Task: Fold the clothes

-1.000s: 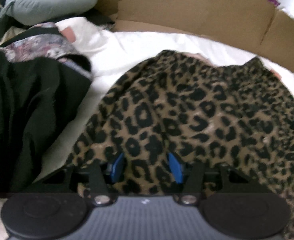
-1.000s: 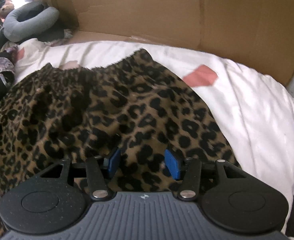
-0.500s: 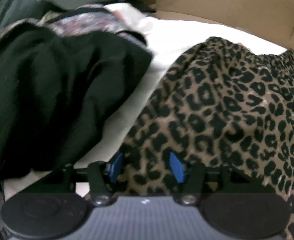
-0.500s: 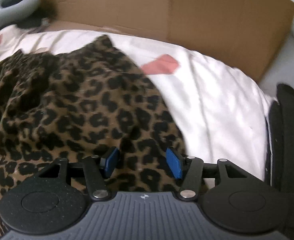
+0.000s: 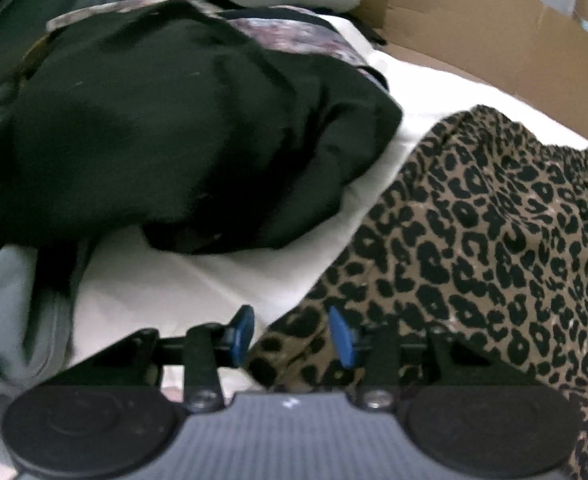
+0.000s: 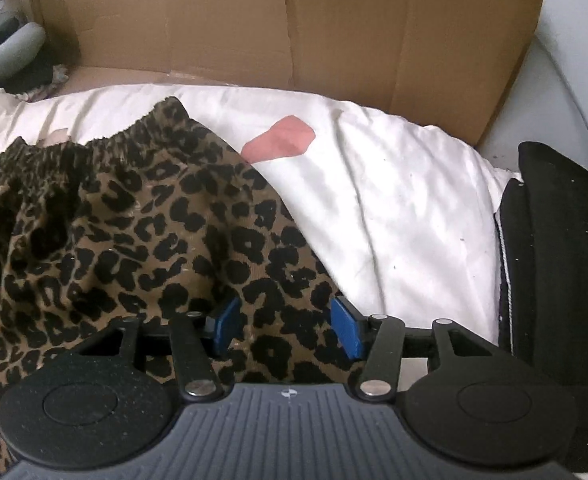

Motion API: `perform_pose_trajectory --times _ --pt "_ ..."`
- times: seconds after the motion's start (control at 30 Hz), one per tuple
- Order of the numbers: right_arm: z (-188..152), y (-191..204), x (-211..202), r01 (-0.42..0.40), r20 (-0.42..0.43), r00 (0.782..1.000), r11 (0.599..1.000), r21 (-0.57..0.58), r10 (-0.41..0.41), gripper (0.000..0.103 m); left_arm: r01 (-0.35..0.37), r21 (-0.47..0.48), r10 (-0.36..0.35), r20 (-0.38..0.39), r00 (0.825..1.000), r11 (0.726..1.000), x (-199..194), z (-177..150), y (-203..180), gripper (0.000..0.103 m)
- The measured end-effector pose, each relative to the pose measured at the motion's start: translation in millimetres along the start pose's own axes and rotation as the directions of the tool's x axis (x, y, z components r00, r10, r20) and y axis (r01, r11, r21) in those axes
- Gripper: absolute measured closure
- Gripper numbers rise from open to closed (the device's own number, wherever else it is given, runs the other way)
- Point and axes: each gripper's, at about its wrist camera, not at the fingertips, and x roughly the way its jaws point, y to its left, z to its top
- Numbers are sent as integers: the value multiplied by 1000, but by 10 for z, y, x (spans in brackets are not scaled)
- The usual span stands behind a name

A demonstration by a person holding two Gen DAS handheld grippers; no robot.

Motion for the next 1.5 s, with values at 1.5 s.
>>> perform_pose_trajectory --times 1.5 --pt "-509 -216 -125 -56 -73 996 997 51 60 43 348 -327 -365 9 931 879 218 -97 616 67"
